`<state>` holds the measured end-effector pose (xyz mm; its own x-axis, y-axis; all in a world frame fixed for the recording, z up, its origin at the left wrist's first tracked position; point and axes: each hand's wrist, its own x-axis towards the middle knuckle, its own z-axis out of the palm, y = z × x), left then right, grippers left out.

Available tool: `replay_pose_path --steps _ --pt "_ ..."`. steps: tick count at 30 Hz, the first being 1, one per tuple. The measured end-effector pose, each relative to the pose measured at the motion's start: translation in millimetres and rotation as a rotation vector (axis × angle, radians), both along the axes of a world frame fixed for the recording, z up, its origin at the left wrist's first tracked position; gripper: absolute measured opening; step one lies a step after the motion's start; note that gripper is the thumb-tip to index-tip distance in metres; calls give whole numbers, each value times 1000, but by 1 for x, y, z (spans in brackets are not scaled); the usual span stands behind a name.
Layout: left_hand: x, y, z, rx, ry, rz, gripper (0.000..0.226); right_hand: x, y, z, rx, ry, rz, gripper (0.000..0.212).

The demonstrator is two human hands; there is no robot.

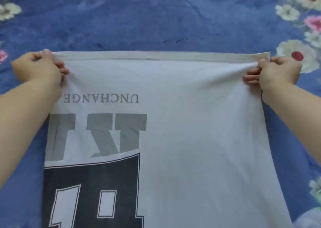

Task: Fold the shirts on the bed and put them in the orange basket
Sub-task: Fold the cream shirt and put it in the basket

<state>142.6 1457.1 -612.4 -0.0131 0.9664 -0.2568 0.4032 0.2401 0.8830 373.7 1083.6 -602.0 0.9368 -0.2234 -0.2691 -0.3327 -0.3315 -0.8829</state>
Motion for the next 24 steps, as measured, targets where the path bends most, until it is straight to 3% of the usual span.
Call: replay_pose_path --steps 3,5,6,7,10,13,15,18,21,24 --pt "4 -7 -14 -58 -44 -65 22 3 4 -15 38 88 2 24" --pt "5 -22 -19 54 34 -198 9 3 8 -24 53 79 9 12" --pt "3 -31 -18 152 118 -309 23 1 10 -27 12 37 32 14" --pt "1 -42 -17 260 241 -456 42 -2 11 -28 -86 -23 93 30" --pt "-6 -82 -20 577 507 -866 63 -41 20 -26 -434 -258 446 53" --pt "-9 -129 -33 602 627 -1171 68 -95 39 -31 -617 -398 965 68" --pt "-16 -142 -44 586 698 -1190 73 -109 40 -46 -791 -443 1201 70" --pt "-30 -126 -51 602 807 -1107 76 -94 11 -57 -988 -424 1158 68" --pt "-39 -114 -53 548 917 -1037 70 -68 -24 -56 -1149 -214 991 64" --pt "-47 -142 -45 467 891 -938 61 -75 -34 -45 -1197 -143 841 64"
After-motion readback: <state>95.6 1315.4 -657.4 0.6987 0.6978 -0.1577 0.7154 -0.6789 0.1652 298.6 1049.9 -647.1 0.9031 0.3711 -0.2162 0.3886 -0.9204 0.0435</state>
